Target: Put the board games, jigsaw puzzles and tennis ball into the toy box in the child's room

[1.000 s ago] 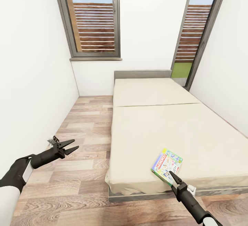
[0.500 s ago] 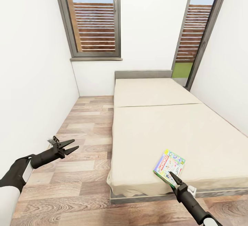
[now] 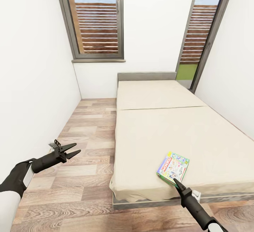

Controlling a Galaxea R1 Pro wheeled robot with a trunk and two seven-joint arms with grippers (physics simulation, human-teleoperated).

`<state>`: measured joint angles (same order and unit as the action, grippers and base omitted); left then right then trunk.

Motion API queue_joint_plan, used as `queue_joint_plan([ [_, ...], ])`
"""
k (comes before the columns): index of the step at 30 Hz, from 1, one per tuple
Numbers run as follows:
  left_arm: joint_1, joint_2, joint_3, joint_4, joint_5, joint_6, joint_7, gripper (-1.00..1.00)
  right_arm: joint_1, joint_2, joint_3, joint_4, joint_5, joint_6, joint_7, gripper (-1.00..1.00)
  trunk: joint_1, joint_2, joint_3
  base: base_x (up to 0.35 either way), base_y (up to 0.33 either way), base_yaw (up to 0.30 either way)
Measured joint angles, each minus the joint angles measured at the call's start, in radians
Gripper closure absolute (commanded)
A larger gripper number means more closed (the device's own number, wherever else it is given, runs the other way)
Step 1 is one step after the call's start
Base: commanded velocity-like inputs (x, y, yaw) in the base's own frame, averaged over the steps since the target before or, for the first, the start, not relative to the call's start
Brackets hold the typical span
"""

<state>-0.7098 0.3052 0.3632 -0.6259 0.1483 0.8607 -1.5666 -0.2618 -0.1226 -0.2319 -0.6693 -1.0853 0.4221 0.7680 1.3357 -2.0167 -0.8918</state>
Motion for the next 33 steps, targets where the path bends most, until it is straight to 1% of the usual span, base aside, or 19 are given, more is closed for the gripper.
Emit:
queue_joint_plan([
  [23, 0.002, 0.0, 0.0, 0.002, 0.0, 0.001, 0.0, -1.0, 0.0, -0.001, 0.0, 0.0, 0.0, 0.0, 0.0, 1.0, 0.0, 0.0, 0.0, 0.0, 0.0, 0.0],
  [30, 0.001, 0.001, 0.0, 0.002, 0.0, 0.001, 0.0, -1.0, 0.0, -0.002, 0.0, -0.005, -0.004, 0.002, 0.007, 1.0, -0.027, 0.049, 0.022, 0.0, 0.0, 0.0],
  [33, 0.001, 0.001, 0.0, 0.002, 0.0, 0.001, 0.0, -1.0, 0.0, -0.002, 0.0, -0.026, -0.007, 0.004, 0.012, 1.0, -0.038, 0.07, 0.031, 0.0, 0.0, 0.0],
])
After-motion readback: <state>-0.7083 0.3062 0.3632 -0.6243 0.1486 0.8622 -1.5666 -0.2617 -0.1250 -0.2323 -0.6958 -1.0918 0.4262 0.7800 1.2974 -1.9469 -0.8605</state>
